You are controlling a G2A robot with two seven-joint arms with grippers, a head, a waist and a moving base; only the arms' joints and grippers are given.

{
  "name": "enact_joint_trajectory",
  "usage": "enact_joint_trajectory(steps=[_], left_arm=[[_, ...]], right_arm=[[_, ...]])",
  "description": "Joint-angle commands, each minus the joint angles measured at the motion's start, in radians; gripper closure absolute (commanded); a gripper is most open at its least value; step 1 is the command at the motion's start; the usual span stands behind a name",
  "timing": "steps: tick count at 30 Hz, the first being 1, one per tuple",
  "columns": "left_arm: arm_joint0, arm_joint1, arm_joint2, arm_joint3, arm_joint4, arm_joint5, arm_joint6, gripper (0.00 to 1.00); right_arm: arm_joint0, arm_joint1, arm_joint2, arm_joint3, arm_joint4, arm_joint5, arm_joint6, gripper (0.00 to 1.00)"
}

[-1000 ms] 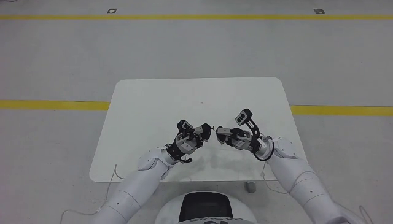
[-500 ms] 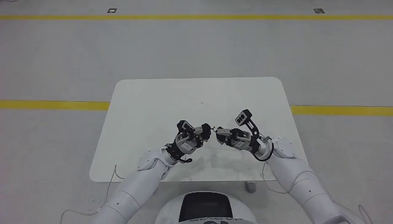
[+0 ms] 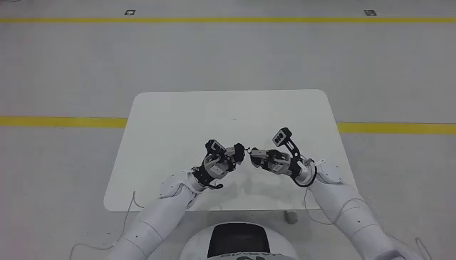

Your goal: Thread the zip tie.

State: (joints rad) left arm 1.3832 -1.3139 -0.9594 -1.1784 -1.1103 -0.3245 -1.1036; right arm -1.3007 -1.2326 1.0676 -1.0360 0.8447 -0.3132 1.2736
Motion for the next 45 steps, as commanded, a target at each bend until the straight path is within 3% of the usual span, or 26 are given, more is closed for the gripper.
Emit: enact_joint_trajectory(steps=[1,45], left_arm=[[0.0,0.0,0.0,0.0,0.0,0.0,0.0,1.0],[0.0,0.0,0.0,0.0,0.0,0.0,0.0,1.0]], right_arm=[[0.001,0.0,-0.001,0.001,-0.002,0.0,-0.001,1.0],[0.018,-0.009,-0.011,0.023,-0.052,0.025,-0.016,1.0]])
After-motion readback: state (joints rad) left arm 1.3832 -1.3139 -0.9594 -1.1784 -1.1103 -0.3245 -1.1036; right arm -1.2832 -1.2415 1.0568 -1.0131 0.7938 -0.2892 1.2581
